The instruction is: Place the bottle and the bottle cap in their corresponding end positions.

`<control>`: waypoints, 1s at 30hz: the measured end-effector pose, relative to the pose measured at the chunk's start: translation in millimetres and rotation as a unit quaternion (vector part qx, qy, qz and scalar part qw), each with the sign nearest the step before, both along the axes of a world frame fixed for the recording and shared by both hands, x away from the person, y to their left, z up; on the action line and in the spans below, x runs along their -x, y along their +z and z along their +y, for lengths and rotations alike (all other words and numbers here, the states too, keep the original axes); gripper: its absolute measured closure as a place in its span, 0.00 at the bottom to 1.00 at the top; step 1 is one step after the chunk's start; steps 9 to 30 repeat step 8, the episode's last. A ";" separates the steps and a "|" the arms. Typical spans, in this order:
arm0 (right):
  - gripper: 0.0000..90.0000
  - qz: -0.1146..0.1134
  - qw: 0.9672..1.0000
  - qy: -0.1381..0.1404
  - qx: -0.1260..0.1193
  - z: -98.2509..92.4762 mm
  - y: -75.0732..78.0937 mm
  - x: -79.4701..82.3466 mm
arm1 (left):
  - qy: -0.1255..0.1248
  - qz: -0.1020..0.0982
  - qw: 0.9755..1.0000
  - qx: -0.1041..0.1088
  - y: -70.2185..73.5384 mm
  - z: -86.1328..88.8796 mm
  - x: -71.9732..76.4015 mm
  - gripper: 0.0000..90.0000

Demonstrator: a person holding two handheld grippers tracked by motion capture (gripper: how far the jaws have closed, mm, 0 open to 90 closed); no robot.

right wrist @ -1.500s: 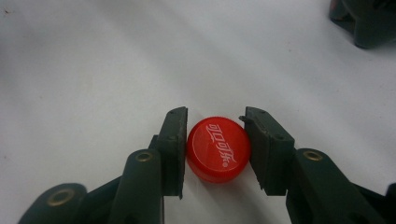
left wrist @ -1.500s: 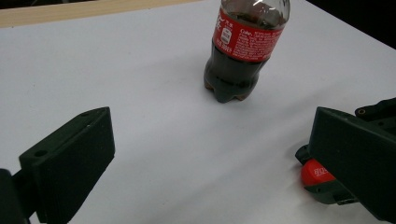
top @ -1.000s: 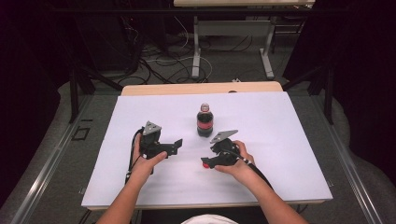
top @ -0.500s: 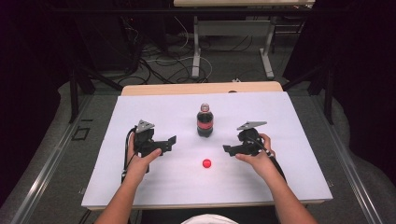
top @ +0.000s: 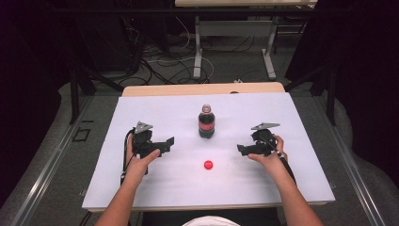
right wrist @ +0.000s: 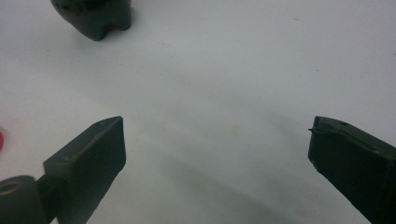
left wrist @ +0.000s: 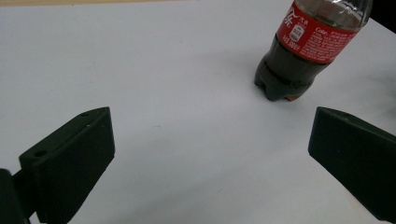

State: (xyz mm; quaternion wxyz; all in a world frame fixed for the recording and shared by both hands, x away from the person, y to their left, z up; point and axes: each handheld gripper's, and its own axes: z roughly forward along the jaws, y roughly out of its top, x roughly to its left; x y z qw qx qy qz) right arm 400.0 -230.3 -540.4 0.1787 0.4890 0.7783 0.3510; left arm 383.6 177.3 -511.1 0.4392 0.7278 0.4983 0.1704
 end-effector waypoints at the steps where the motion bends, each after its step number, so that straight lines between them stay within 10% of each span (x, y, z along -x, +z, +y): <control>1: 0.02 0.005 1.000 -0.005 -0.003 -0.2 0.4 0.1 | -0.002 0.004 1.000 -0.001 0.3 0.7 0.0 0.01; 30: 0.00 -0.008 1.000 -0.010 -0.007 -5.5 3.3 -0.7 | 0.003 0.004 1.000 0.002 -1.4 1.6 -1.6 0.01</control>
